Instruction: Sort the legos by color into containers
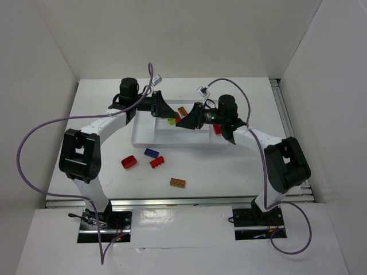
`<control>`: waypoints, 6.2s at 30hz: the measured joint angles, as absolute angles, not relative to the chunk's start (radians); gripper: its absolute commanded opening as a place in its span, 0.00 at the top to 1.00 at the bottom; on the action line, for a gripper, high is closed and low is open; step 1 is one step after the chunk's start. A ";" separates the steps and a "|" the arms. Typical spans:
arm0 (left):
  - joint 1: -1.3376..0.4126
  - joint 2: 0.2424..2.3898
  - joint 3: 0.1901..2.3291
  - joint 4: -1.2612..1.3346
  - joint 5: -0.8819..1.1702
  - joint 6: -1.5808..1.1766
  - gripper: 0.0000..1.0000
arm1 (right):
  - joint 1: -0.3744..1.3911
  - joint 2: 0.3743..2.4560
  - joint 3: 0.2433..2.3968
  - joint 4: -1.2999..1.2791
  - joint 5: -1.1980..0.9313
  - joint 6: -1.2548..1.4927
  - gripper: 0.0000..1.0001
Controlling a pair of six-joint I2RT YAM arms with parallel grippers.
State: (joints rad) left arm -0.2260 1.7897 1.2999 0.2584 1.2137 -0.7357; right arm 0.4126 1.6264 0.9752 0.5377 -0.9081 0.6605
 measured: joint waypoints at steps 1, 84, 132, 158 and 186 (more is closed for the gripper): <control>-0.226 1.791 1.303 0.236 1.209 -0.727 1.00 | 0.413 1.626 0.974 0.534 -0.906 0.658 0.90; -0.160 1.539 1.393 -0.308 0.189 -0.524 0.37 | 0.387 1.707 1.132 -0.131 -0.018 0.446 0.91; -0.206 1.517 0.945 -0.680 0.001 -0.456 0.23 | 0.349 1.494 1.134 -0.316 0.193 0.394 0.15; -0.265 1.398 1.012 -0.752 -0.048 -0.581 0.87 | 0.331 1.472 1.134 -0.326 0.175 0.379 0.15; -0.701 2.310 2.069 -0.414 0.309 -0.637 0.43 | 0.209 0.889 0.915 -0.393 0.509 0.523 0.14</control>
State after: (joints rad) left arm -0.7010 2.3096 2.0689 -0.4141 0.3088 -0.6373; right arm 0.2092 0.8890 0.9146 -0.3927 0.5091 0.5232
